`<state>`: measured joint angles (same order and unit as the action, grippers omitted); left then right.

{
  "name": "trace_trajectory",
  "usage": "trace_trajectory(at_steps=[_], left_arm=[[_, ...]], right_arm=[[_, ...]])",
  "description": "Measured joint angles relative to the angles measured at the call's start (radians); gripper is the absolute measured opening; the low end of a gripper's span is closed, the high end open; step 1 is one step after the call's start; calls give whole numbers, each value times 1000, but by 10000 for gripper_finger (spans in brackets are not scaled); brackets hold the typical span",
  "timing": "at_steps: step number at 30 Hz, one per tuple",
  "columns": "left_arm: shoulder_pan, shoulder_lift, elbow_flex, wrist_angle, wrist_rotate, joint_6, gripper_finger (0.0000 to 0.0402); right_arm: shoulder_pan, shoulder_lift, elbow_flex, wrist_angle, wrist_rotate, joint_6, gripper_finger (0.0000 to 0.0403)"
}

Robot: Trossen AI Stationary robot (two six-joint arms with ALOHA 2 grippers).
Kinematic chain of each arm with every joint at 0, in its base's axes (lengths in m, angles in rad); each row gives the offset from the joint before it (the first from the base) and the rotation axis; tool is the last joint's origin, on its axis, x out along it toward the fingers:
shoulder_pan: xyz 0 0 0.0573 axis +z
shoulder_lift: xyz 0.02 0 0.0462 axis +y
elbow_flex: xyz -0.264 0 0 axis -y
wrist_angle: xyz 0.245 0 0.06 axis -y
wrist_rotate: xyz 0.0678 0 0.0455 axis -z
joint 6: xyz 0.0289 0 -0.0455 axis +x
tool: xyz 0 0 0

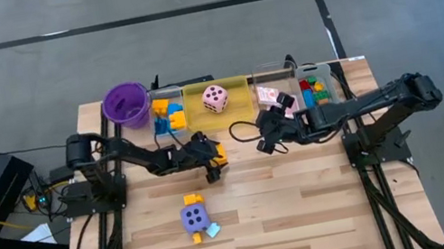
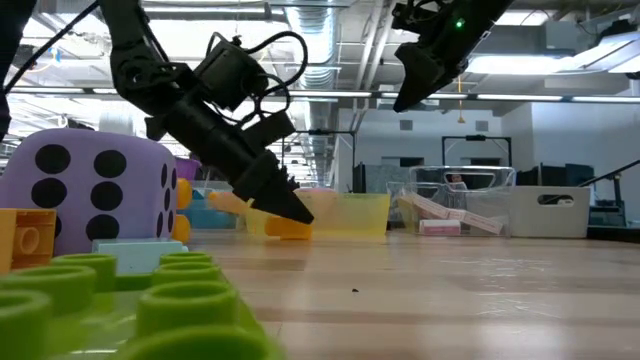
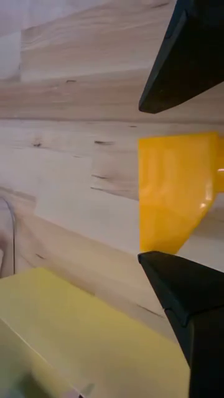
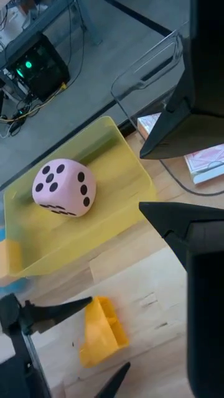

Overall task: Pick & Place Toys
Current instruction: Put the top large yellow game piece into the white transparent bin

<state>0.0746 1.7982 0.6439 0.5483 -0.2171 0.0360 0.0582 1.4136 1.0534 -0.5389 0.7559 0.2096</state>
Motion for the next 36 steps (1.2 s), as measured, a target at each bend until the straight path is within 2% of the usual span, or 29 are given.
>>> trace_trajectory(at_steps=[11,27,32,36], left_arm=[[0,13,5,-48,-20,39,375],[0,10,7,-26,-23,35,373],[0,10,7,-27,-6,34,360],[-1,10,7,-32,33,34,330]], right_arm=[[14,0,0,-1,0,0,114],[13,0,0,-1,0,0,114],[13,0,0,-1,0,1,114],[13,0,0,-1,0,1,114]])
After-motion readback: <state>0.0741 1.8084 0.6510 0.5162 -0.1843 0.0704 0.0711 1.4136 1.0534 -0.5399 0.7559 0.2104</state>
